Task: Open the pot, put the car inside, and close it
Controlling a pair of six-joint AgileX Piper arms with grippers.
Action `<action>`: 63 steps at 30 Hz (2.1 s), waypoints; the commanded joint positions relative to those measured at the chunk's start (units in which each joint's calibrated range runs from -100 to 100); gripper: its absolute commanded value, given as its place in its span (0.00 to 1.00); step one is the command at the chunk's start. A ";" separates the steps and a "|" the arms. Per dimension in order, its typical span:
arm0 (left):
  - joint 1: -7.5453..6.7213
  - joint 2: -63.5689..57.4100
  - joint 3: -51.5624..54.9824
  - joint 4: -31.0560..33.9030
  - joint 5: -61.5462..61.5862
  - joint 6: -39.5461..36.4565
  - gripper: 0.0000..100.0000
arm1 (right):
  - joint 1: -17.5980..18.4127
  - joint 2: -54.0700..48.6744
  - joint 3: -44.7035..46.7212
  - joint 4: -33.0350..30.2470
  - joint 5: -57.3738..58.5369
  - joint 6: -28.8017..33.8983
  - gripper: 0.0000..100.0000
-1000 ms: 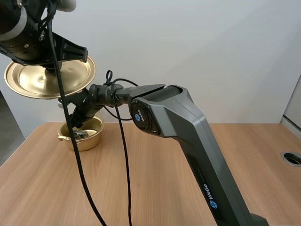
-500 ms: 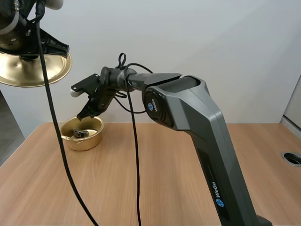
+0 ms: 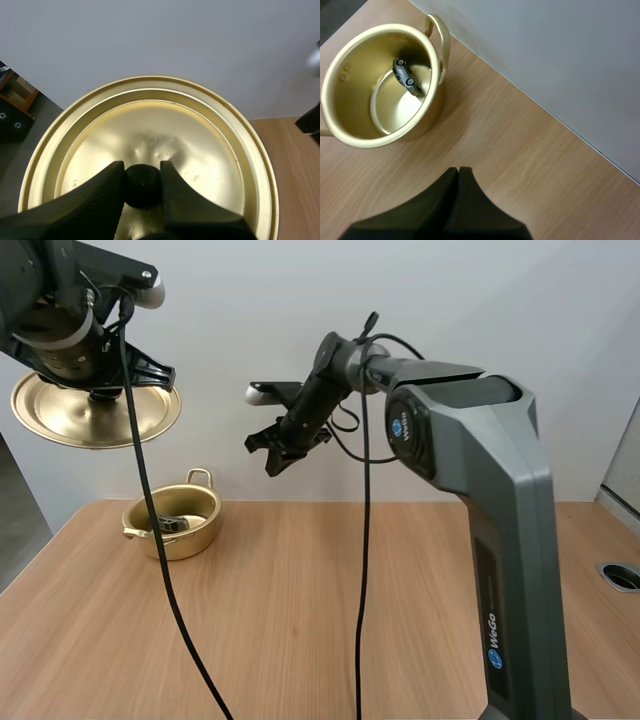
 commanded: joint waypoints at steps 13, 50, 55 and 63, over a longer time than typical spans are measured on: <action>0.01 10.99 11.51 -4.59 -28.69 0.35 0.00 | -2.56 -32.92 18.72 8.22 -2.58 -3.38 0.00; 0.31 38.38 11.51 -5.67 -50.80 1.13 0.00 | -2.56 -52.30 18.72 -21.95 0.88 12.26 0.00; 0.31 39.43 11.36 -5.67 -52.73 1.45 0.00 | -2.56 -52.87 18.72 -21.95 0.88 12.26 0.00; 0.31 39.94 11.36 -5.67 -53.96 1.45 0.00 | -2.56 -53.36 18.72 -21.95 0.88 12.26 0.00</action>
